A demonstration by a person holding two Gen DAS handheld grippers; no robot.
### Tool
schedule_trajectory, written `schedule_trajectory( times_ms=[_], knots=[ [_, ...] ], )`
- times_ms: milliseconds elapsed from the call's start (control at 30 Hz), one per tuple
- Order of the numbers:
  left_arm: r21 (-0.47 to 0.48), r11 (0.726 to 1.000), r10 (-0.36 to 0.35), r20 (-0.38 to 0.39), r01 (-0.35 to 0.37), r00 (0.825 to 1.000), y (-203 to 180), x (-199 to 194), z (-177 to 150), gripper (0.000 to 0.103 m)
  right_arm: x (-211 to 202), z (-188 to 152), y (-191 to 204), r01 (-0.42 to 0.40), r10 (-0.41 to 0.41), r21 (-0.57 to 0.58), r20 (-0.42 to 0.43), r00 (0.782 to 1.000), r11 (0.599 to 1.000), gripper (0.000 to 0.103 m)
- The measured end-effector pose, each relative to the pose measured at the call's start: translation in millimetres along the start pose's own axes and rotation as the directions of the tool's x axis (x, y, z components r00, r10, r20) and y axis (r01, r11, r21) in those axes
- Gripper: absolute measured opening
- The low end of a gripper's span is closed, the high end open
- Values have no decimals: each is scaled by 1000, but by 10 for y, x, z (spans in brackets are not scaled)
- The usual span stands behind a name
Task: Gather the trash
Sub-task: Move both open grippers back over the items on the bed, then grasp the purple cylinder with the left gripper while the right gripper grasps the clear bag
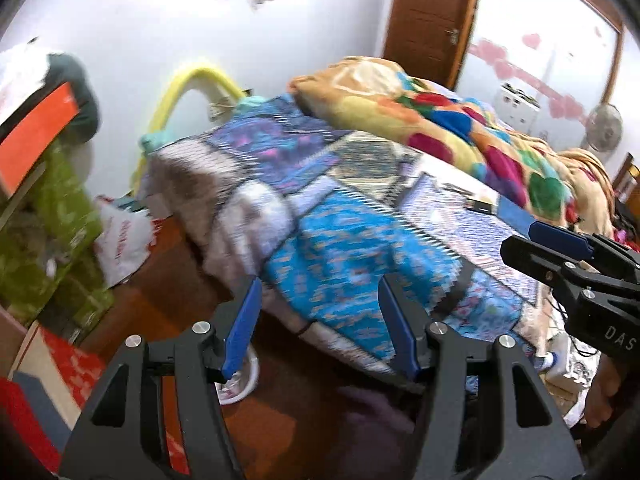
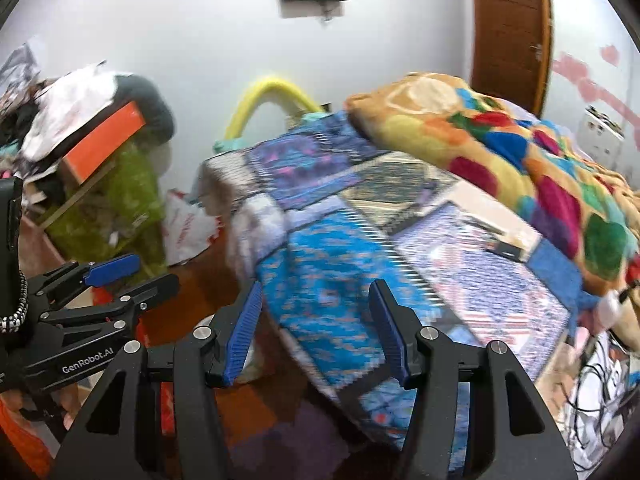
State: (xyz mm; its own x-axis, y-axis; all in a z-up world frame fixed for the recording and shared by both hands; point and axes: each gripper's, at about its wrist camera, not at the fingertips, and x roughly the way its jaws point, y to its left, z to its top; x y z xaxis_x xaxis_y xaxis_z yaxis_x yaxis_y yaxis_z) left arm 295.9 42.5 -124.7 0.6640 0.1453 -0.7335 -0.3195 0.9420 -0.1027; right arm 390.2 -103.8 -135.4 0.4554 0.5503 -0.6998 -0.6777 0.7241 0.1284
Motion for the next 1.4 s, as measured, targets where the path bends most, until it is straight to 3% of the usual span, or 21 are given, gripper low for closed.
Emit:
schedule_trajectory(
  times_ms=[367,733,933,1067,1400],
  knots=[
    [130,984,-113,-66,121,991,-1047,801,266,59,66,-139,-1195,179,-175,128,-38,984,976,52],
    [131,979,-133,-163,155,978,-1445,1878,550,59,485,-184,-2175,269,-248,214,-121,961,939,52],
    [112,988,-88,-166,107,982,-1414,2504,856,60,809,-71,-2579,255,-226,254,-138,964,933,52],
    [75,990,-103,-177,118,979,-1373,2873,1060,60,1051,-10,-2833,232,-193,279,-162,968,932,52],
    [114,989,-72,-162,92,984,-1483,3587,1414,60,1640,223,-3126,192,-142,290,-187,972,937,52]
  ],
)
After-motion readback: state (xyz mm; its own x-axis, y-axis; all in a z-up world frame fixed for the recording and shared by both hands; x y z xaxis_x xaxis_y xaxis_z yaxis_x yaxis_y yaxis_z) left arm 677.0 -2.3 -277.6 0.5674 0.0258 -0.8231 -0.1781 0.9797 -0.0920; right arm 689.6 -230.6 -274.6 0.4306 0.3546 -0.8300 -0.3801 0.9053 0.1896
